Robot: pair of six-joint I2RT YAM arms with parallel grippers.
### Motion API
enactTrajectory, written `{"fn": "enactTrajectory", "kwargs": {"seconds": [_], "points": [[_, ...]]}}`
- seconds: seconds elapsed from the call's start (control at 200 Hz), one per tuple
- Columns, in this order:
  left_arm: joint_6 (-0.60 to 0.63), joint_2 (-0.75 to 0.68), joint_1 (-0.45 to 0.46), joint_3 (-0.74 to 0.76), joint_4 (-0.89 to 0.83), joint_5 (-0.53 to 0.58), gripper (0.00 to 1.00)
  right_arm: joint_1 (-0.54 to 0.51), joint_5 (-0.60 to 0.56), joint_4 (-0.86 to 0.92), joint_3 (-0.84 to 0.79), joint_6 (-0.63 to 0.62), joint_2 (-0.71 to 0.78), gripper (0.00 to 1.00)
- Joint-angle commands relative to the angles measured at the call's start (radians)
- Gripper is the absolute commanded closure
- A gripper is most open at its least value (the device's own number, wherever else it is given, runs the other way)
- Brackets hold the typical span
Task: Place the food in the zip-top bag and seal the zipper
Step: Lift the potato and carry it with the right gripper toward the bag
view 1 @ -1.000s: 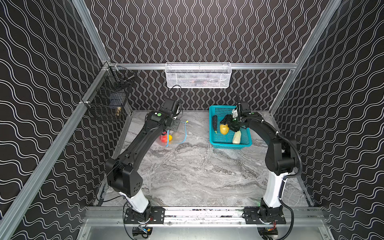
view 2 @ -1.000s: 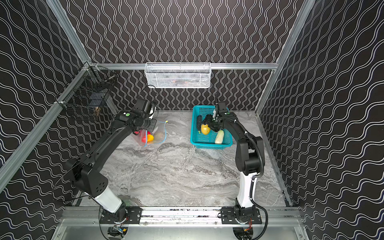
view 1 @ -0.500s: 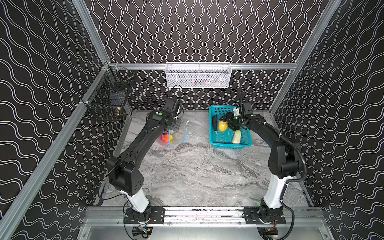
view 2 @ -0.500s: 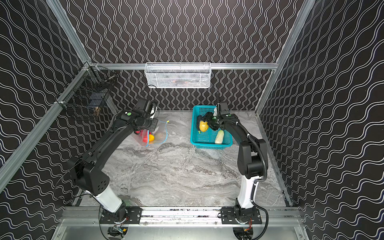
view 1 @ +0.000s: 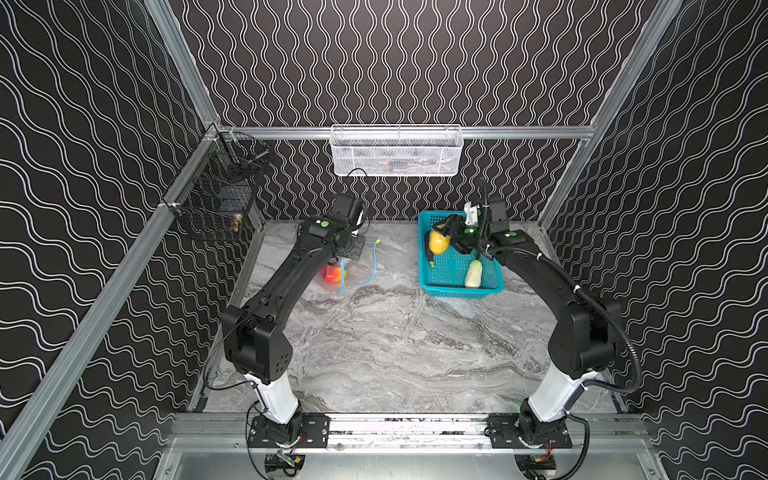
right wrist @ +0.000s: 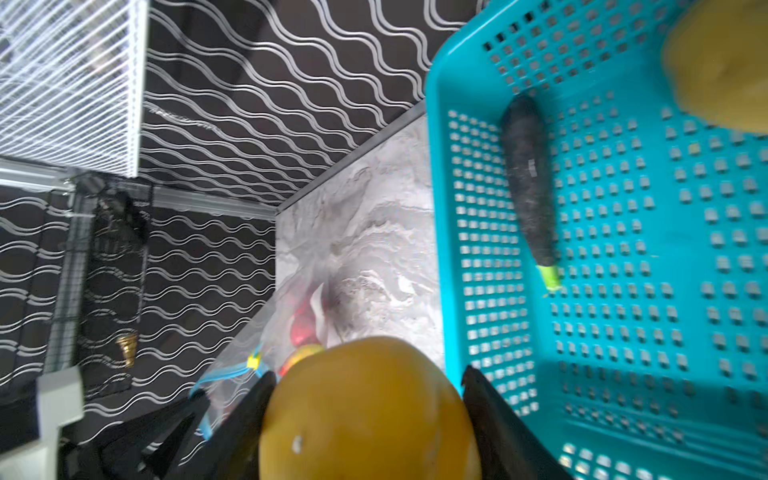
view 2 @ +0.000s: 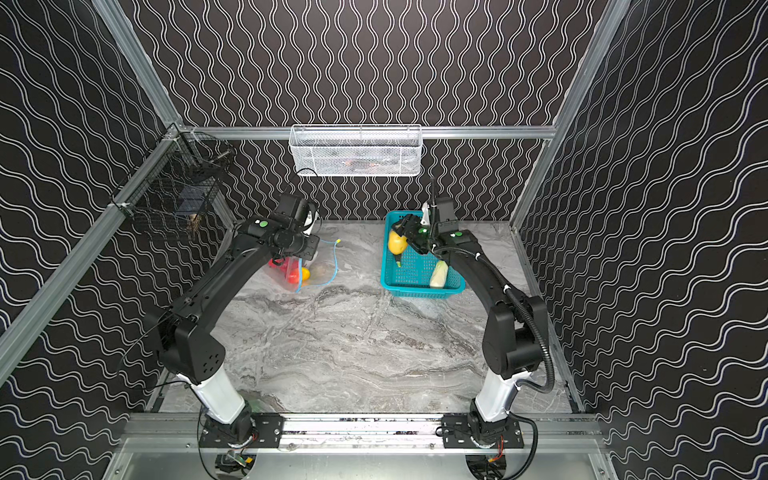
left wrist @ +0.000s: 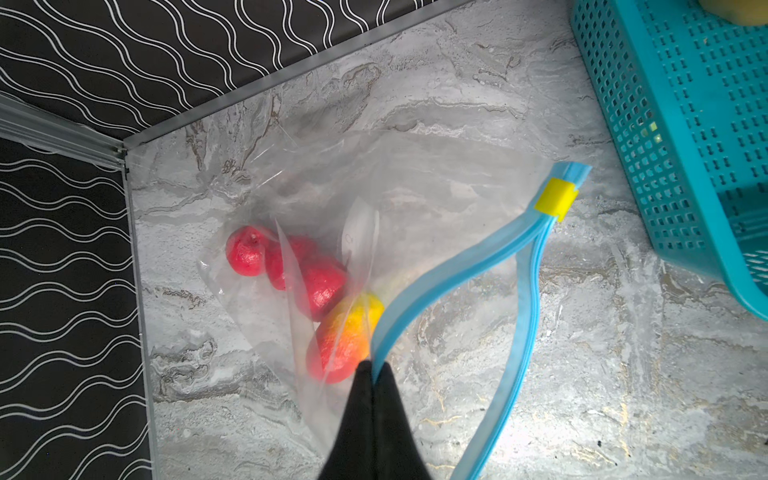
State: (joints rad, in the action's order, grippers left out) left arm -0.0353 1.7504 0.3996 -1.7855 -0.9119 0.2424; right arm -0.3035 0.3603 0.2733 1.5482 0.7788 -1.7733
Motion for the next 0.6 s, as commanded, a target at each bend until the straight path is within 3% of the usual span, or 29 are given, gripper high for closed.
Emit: {"fn": "enactTrajectory", "kwargs": {"seconds": [0.0, 0.596], "points": [[-0.020, 0.003, -0.001, -0.008, -0.007, -0.010, 1.00, -0.028, 0.007, -0.094, -0.012, 0.039, 0.011, 0.49], [-0.108, 0.015, -0.002, -0.095, -0.061, -0.100, 1.00, -0.230, -0.102, -0.291, -0.010, 0.050, 0.015, 0.49]]}}
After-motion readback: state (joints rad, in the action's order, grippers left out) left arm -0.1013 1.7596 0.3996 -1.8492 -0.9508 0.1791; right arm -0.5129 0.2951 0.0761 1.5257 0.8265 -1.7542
